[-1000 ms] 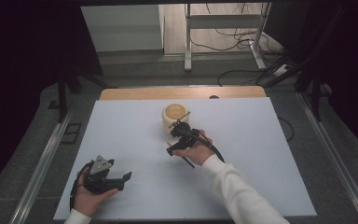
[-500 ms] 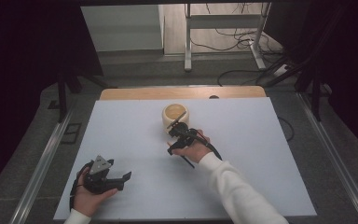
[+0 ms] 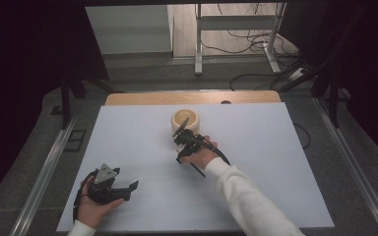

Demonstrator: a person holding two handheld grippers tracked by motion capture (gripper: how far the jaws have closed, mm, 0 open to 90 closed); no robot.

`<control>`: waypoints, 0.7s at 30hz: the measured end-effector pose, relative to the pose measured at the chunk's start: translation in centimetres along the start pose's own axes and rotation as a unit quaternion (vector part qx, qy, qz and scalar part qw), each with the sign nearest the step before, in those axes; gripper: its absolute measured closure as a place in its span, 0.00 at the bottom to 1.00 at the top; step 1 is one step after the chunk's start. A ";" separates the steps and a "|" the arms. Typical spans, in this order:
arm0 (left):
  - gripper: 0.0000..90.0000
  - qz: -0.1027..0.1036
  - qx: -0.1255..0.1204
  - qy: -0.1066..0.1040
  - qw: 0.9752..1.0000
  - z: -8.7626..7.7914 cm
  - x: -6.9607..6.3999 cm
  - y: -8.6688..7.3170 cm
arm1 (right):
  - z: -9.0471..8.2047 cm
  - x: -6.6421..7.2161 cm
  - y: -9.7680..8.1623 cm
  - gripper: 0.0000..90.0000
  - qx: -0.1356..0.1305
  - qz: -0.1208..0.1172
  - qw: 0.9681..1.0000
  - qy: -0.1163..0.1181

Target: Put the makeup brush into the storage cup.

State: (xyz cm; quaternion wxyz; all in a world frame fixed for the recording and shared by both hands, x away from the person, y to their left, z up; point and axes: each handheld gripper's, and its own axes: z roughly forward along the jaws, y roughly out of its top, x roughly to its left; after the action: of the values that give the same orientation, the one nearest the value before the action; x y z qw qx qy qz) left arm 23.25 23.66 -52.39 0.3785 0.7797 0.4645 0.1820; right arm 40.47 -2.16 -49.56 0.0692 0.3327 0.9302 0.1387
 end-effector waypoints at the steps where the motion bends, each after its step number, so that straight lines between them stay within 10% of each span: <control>1: 0.16 0.000 -0.001 0.000 1.000 0.0 0.0 0.0 | 0.1 0.1 0.0 0.38 0.006 -0.002 1.000 0.000; 21: 0.16 0.000 0.002 0.001 1.000 0.0 0.0 0.0 | 0.5 0.3 -0.1 0.83 0.041 -0.020 0.999 0.008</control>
State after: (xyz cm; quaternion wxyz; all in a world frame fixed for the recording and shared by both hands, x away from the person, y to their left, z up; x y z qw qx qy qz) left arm 23.27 23.68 -52.45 0.3768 0.7802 0.4649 0.1822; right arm 40.31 -1.88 -50.11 0.0508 0.3155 0.9421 0.1016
